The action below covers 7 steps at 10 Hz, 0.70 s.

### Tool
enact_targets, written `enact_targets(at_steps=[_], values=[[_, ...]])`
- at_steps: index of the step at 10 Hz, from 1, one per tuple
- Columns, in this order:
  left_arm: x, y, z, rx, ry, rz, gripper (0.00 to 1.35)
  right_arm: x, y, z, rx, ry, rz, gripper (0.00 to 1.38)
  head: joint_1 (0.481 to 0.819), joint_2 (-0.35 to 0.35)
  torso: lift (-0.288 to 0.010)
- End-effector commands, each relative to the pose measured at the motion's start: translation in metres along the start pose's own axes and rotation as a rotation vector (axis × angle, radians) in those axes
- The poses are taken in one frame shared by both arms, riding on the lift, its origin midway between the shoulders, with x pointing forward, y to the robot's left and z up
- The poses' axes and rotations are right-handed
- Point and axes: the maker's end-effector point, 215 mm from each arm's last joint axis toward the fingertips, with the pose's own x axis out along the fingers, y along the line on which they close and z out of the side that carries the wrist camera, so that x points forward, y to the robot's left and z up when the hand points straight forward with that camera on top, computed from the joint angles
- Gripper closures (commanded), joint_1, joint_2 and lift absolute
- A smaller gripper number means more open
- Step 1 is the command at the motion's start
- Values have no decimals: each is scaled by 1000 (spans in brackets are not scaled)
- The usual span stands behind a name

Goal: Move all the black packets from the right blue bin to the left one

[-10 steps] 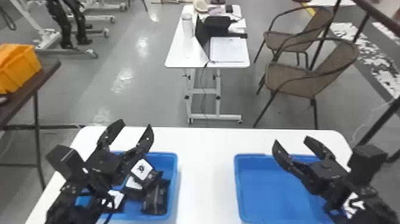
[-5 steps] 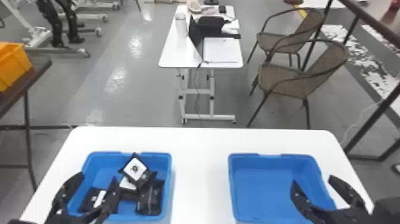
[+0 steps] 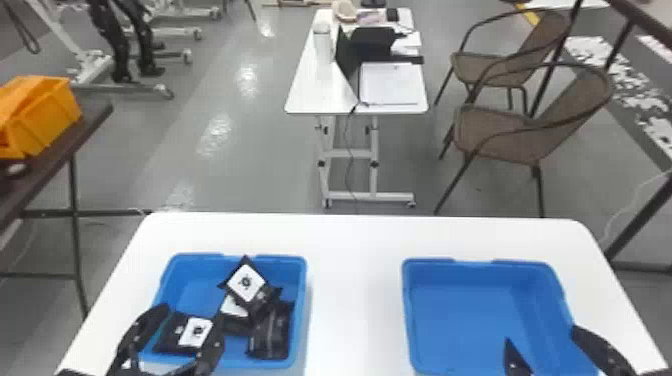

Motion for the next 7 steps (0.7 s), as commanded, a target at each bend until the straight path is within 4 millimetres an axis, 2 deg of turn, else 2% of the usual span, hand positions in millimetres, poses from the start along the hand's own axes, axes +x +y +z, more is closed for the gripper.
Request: enact_targets(at_steps=[1,4,7], values=[[0,1,2,4,-7,16,320,1,1,3,-9,-6,-3,157,695,72,0],[-5,7,8,-2,-38,92,320,-6,-5,2,-7,-14,-61,157,695,79,0],[-6,3,4,-40,-32,124,320,-9,-6,-4,29,-14,-83,157,695,72,0]])
